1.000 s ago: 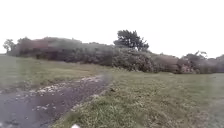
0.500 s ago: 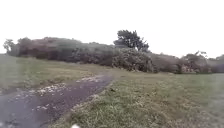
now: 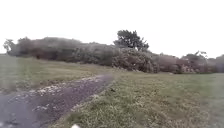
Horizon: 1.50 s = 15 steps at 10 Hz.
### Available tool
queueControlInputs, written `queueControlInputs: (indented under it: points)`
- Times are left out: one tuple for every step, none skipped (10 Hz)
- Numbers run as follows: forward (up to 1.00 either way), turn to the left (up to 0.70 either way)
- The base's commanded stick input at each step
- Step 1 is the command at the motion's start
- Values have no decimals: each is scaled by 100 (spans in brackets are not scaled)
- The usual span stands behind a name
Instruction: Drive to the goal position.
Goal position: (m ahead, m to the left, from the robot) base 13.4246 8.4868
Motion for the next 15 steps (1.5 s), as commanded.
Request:
queueControlInputs:
  points:
    - [5,0]
    - [5,0]
    - [5,0]
    - [5,0]
    - [5,0]
    - [5,1]
    - [5,2]
    - [5,50]
    - [5,50]
    - [5,50]
    - [5,50]
    - [5,50]
    - [5,50]
    - [5,50]
    - [5,50]
